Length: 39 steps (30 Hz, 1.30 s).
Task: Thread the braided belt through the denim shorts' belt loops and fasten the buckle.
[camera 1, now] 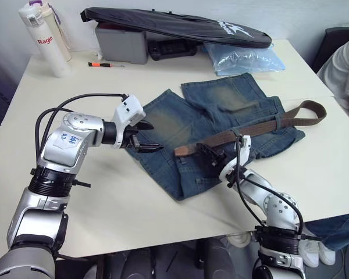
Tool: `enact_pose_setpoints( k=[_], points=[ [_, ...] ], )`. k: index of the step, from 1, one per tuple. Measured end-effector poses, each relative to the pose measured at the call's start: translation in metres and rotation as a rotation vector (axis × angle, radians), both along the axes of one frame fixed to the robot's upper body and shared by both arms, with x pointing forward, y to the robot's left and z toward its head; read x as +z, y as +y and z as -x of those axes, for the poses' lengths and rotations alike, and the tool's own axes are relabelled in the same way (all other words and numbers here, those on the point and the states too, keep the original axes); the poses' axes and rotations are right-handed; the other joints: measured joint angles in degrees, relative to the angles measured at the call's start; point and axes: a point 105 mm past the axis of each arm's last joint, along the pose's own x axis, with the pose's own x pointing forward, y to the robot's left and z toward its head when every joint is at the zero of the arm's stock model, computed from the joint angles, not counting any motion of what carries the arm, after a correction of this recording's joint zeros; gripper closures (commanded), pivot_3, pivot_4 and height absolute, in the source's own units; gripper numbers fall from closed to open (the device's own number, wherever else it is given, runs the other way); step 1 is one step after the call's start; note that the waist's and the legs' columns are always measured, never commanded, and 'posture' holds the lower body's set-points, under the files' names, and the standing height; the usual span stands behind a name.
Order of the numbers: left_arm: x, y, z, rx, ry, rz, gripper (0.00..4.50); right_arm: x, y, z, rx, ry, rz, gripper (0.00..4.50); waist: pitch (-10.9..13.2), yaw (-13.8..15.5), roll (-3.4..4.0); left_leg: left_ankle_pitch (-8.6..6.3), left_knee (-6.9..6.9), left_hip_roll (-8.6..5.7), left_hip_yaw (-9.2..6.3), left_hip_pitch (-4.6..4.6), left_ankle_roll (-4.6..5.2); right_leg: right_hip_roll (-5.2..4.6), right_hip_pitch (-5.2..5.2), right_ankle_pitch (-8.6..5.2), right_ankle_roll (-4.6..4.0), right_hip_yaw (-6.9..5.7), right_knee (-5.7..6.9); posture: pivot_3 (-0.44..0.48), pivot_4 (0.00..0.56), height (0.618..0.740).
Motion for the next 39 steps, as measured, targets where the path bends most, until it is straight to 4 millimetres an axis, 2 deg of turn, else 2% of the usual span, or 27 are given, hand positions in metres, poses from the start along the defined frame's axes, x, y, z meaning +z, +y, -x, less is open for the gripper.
enact_pose_setpoints(
  k=[5,10,12,14,20,21,28,39],
  points=[
    [0.0,0.0,0.0,-0.004,-0.004,0.0,0.0,0.006,-0.011,-0.004,-0.018,-0.013,0.072,4.44,0.01,0.35,0.01,0.01,0.0,-0.01,-0.01,-0.04,-0.02,-0.02,-0.01,0.0,0.0,-0.01,0.0,0.0,0.15,0.74],
    [-0.001,0.0,-0.001,-0.005,-0.006,-0.003,0.0,0.035,-0.043,-0.011,-0.098,-0.09,0.189,4.44,0.03,0.5,0.04,0.01,-0.01,0.0,0.0,-0.05,-0.01,-0.01,-0.04,0.0,0.0,-0.01,-0.02,0.0,0.15,0.74],
    [-0.003,0.001,-0.002,-0.002,0.0,-0.003,0.0,0.046,-0.049,-0.011,-0.11,-0.124,0.188,4.44,0.03,0.5,0.04,0.01,-0.03,0.0,0.0,-0.05,-0.02,0.0,-0.05,0.0,-0.01,-0.02,-0.02,0.0,0.15,0.74],
    [-0.004,0.001,-0.002,-0.002,0.004,-0.006,0.0,0.049,-0.049,-0.01,-0.102,-0.132,0.189,4.44,0.03,0.33,0.04,0.01,-0.04,0.0,0.01,-0.05,-0.01,0.0,-0.04,0.0,-0.01,-0.02,-0.04,0.0,0.15,0.74],
    [-0.003,0.001,-0.002,-0.008,-0.002,-0.006,0.0,0.037,-0.044,-0.006,-0.064,-0.094,0.21,4.44,0.03,0.28,0.04,0.01,-0.04,0.0,0.03,-0.06,-0.01,-0.01,-0.04,0.0,0.0,-0.02,-0.05,0.0,0.15,0.74],
    [-0.003,0.001,-0.002,-0.008,-0.002,-0.006,0.0,0.029,-0.037,-0.003,-0.039,-0.07,0.198,4.44,0.03,0.28,0.04,0.01,-0.04,0.0,0.03,-0.06,-0.01,0.0,-0.04,0.0,-0.01,-0.02,-0.05,0.0,0.15,0.74],
    [-0.003,0.002,-0.003,-0.005,-0.004,-0.011,0.0,0.012,-0.012,0.005,0.037,-0.023,0.182,4.44,0.03,0.22,0.04,0.01,-0.04,0.0,0.03,-0.06,-0.01,0.0,-0.05,0.0,0.0,-0.02,-0.06,0.0,0.15,0.74],
    [-0.003,0.002,-0.003,0.0,-0.006,-0.018,0.0,-0.001,0.005,0.006,0.07,-0.008,0.223,4.44,0.03,0.09,0.04,0.01,-0.04,0.0,0.03,-0.05,-0.01,0.0,-0.05,0.0,-0.01,-0.02,-0.05,0.0,0.15,0.74]
  ],
)
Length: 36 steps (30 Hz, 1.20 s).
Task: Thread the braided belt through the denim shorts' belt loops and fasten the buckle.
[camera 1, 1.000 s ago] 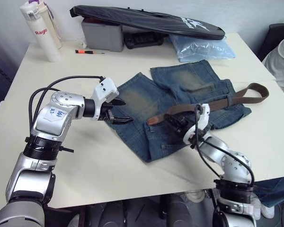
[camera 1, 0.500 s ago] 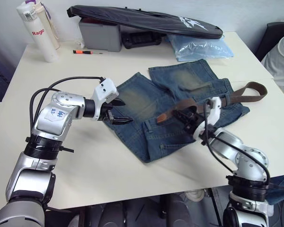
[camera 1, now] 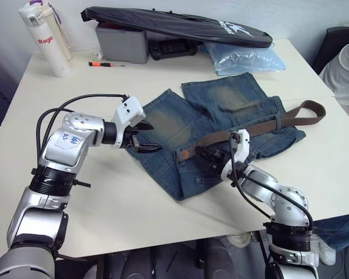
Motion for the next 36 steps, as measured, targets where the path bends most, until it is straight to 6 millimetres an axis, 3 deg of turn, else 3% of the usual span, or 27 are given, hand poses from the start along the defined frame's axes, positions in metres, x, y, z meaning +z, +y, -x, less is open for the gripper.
enact_pose_setpoints(
  k=[9,17,20,23,27,32,36],
  points=[
    [-0.002,-0.005,0.001,-0.012,0.006,0.008,0.0,-0.005,0.028,0.003,0.092,-0.022,0.087,4.44,0.0,0.0,0.0,0.0,0.0,0.0,0.0,0.0,0.0,0.0,0.0,0.0,0.0,0.0,0.0,0.0,0.15,0.74],
    [-0.007,-0.016,0.007,-0.064,0.027,-0.004,0.0,-0.005,0.029,0.005,0.116,-0.033,0.141,4.44,0.0,0.01,0.0,0.0,0.0,0.0,0.0,0.0,0.0,0.0,0.0,0.0,0.0,0.0,0.0,0.0,0.15,0.74],
    [-0.007,-0.019,0.01,-0.089,0.034,-0.012,0.0,-0.004,0.026,0.009,0.133,-0.039,0.172,3.41,0.0,0.07,0.0,0.0,0.0,0.0,0.0,0.0,0.0,0.0,0.0,0.0,0.0,0.0,-0.01,0.0,0.15,0.74],
    [-0.013,-0.02,0.015,-0.112,0.065,-0.023,0.0,-0.004,0.015,0.014,0.144,-0.036,0.206,1.86,0.0,0.11,0.0,0.0,0.0,0.0,0.0,-0.01,0.0,0.0,0.0,0.0,0.0,0.0,-0.01,0.0,0.15,0.74],
    [-0.014,-0.022,0.016,-0.127,0.052,-0.025,0.0,0.011,-0.004,0.021,0.155,-0.088,0.259,0.07,0.0,0.26,0.0,0.0,0.01,0.0,-0.01,-0.02,0.0,0.0,0.0,0.0,0.0,0.0,-0.01,0.0,0.15,0.74],
    [-0.01,-0.033,0.031,-0.299,-0.09,-0.045,0.0,0.034,-0.029,0.03,0.204,-0.193,0.427,0.02,0.0,0.47,0.0,-0.01,0.0,0.0,0.01,-0.02,0.01,0.0,0.0,-0.01,-0.01,-0.01,-0.06,0.0,0.15,0.74],
    [-0.026,-0.032,0.041,-0.367,-0.128,-0.119,0.0,0.041,-0.056,0.035,0.251,-0.23,0.655,0.02,0.0,0.83,0.01,-0.02,0.01,0.0,0.02,-0.01,0.01,0.0,0.01,-0.01,-0.01,0.0,-0.08,0.0,0.15,0.74]
  ],
)
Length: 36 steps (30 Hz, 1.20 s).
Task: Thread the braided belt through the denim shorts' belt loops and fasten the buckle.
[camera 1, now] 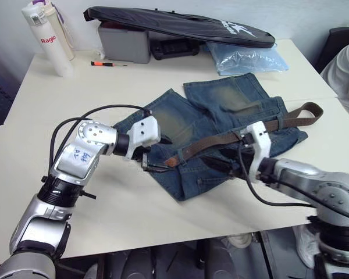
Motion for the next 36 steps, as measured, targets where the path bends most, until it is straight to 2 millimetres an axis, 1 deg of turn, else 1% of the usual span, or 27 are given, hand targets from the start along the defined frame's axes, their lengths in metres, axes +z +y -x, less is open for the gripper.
enact_pose_setpoints(
  k=[1,3,6,8,11,14,15,16,17,19,21,23,25,30,32,36],
  points=[
    [-0.006,0.002,0.001,-0.002,-0.01,-0.024,0.0,0.0,-0.004,0.001,0.01,-0.003,0.046,0.02,0.0,0.1,0.0,0.0,0.0,0.0,0.0,0.0,0.0,0.0,0.0,0.0,0.0,0.0,0.0,0.0,0.15,0.74],
    [-0.012,0.001,0.002,-0.02,-0.041,-0.058,0.0,-0.003,-0.007,0.004,0.044,0.002,0.098,0.02,0.0,0.52,-0.01,0.0,0.01,0.01,0.0,0.0,0.0,0.0,0.0,0.0,0.0,0.0,0.01,0.0,0.15,0.74],
    [-0.014,0.001,-0.002,-0.016,-0.12,-0.088,0.0,-0.006,-0.004,0.012,0.118,0.0,0.155,0.02,0.0,0.92,-0.01,0.0,0.04,-0.01,0.0,-0.03,0.0,-0.01,0.0,0.01,0.0,0.0,-0.02,0.0,0.15,0.74],
    [-0.014,0.001,-0.004,-0.008,-0.165,-0.099,0.0,-0.004,-0.003,0.012,0.14,-0.025,0.172,0.02,0.01,1.2,-0.01,0.0,0.06,-0.01,0.0,-0.04,0.0,-0.01,0.01,0.01,0.01,-0.01,-0.02,0.0,0.15,0.74],
    [-0.014,-0.002,-0.014,0.028,-0.258,-0.105,0.0,-0.003,-0.006,0.011,0.165,-0.056,0.224,0.77,0.01,1.75,-0.02,0.0,0.09,-0.01,0.0,-0.04,0.01,-0.01,0.01,0.02,0.0,-0.01,-0.02,0.0,0.15,0.74],
    [-0.015,-0.001,-0.019,0.056,-0.307,-0.113,0.0,-0.002,-0.006,0.011,0.179,-0.071,0.229,2.24,0.01,2.11,-0.02,0.0,0.09,-0.01,0.0,-0.04,0.01,-0.01,0.01,0.02,0.0,-0.02,-0.02,0.0,0.15,0.74],
    [-0.015,-0.002,-0.02,0.058,-0.316,-0.108,0.0,-0.002,-0.006,0.011,0.178,-0.073,0.233,2.59,0.01,2.12,-0.02,0.0,0.09,-0.01,0.0,-0.05,0.01,-0.01,0.01,0.02,0.0,-0.02,-0.02,0.0,0.15,0.74],
    [-0.014,-0.003,-0.02,0.062,-0.321,-0.104,0.0,-0.002,-0.007,0.01,0.174,-0.075,0.24,3.12,0.01,2.12,-0.02,0.0,0.09,-0.01,0.0,-0.05,0.01,-0.01,0.01,0.02,0.0,-0.02,-0.02,0.0,0.15,0.74],
    [-0.014,-0.003,-0.02,0.064,-0.323,-0.102,0.0,-0.002,-0.01,0.009,0.163,-0.076,0.253,3.64,0.01,2.12,-0.02,0.0,0.09,-0.01,0.0,-0.05,0.01,-0.01,0.01,0.02,0.0,-0.02,-0.02,0.0,0.15,0.74],
    [-0.015,-0.004,-0.02,0.066,-0.321,-0.1,0.0,-0.002,-0.023,0.002,0.112,-0.075,0.3,4.42,0.01,2.12,-0.02,0.0,0.1,-0.01,0.0,-0.05,0.01,-0.01,0.01,0.02,0.0,-0.02,-0.02,0.0,0.15,0.74],
    [-0.017,-0.006,-0.019,0.063,-0.313,-0.089,0.0,-0.001,-0.041,-0.006,0.039,-0.07,0.344,4.48,0.01,2.1,-0.02,0.0,0.11,-0.01,0.0,-0.05,0.01,-0.01,0.02,0.02,0.0,-0.02,-0.02,0.0,0.15,0.74],
    [-0.019,-0.007,-0.018,0.059,-0.303,-0.088,0.0,-0.001,-0.052,-0.011,-0.004,-0.063,0.371,4.48,0.01,2.11,-0.01,0.0,0.11,0.0,0.0,-0.05,0.01,-0.01,0.01,0.02,-0.01,-0.03,-0.01,0.0,0.15,0.74],
    [-0.022,-0.007,-0.017,0.06,-0.3,-0.099,0.0,-0.002,-0.058,-0.013,-0.022,-0.056,0.388,4.48,0.01,2.11,-0.01,0.0,0.11,-0.01,0.0,-0.05,0.01,-0.01,0.01,0.02,-0.01,-0.03,-0.02,0.0,0.15,0.74],
    [-0.027,-0.009,-0.019,0.067,-0.31,-0.12,0.0,-0.003,-0.057,-0.011,-0.006,-0.044,0.382,4.48,0.01,2.1,-0.01,0.0,0.11,0.0,0.0,-0.04,0.01,-0.01,0.02,0.02,-0.01,-0.03,-0.02,0.0,0.15,0.74],
    [-0.031,-0.012,-0.02,0.072,-0.303,-0.117,0.0,-0.007,-0.051,-0.01,0.006,-0.031,0.356,4.48,0.01,2.11,-0.01,0.0,0.12,-0.01,0.0,-0.04,0.01,-0.01,0.03,0.03,0.0,-0.03,-0.01,0.0,0.15,0.74],
    [-0.032,-0.02,-0.02,0.058,-0.317,-0.12,0.0,-0.014,-0.038,-0.009,0.02,-0.014,0.302,4.48,0.0,2.15,-0.02,0.0,0.15,-0.01,0.0,-0.04,0.01,-0.01,0.05,0.03,0.0,-0.04,-0.01,0.0,0.15,0.74]
  ],
)
